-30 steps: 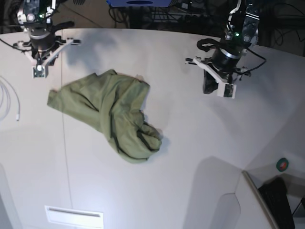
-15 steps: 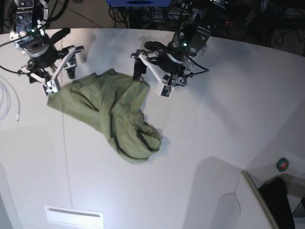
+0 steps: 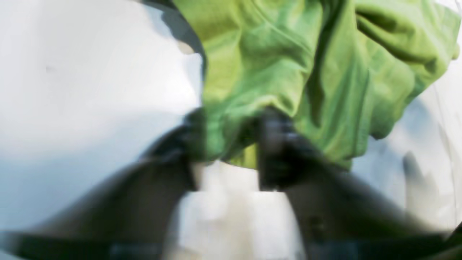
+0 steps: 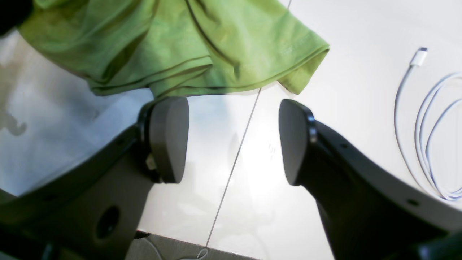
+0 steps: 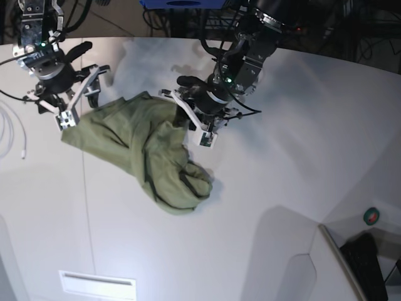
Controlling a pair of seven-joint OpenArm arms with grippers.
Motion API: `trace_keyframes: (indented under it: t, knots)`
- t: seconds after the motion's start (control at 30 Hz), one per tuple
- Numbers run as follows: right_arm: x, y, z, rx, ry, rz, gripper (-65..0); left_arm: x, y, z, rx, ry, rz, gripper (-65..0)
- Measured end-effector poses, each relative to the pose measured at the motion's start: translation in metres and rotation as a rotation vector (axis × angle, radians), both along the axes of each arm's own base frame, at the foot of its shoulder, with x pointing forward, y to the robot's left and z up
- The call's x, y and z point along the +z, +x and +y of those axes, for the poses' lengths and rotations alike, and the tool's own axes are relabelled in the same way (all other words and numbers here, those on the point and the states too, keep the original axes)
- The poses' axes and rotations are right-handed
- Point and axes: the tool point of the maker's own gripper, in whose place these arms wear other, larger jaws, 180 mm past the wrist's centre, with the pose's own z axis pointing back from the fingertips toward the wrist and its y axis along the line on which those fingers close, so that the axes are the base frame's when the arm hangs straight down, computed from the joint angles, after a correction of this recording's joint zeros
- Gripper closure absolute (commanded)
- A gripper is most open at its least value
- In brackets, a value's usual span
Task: Layout the t-shirt on the table in an organized manner, then fold the t-shirt properly
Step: 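Lower both grippers onto the crumpled green t-shirt and grasp its edges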
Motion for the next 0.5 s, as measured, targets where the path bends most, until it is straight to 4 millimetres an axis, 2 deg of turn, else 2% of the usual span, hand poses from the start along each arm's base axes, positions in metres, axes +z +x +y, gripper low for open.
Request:
trace_keyframes:
  t: [0.07,0.17,0.27,0.33,0.4,0.5]
  knots:
    - [0.0,0.009,0.0,-0.003,0.008,-0.015,-36.9,0.009,0.005,0.007,0.006,0.011,-0.03,0.0]
    - [-0.017,0.017,-0.003,-0.017,0.017,0.02,-36.9,0.033,0.014,0.009,-0.029,0.012,-0.092,0.0]
    - [-0.028,0.02,-0.005,-0.029,0.02,0.048,-36.9,0.047,0.013,0.011,-0.053,0.04,-0.035,0.0]
    - [-0.028,0.022,-0.002,-0.034,0.03,0.045,-36.9,0.068,0.02,0.007,-0.068,0.031,-0.059,0.0]
    - [-0.024,0.028,0.0,-0.07,0.057,0.03,-36.9,0.097,0.037,0.005,-0.057,0.0,-0.132,0.0]
    - [-0.009,0.042,-0.016,-0.222,0.121,-0.015,-37.4,0.122,0.059,0.004,-0.034,-0.012,-0.2,0.0]
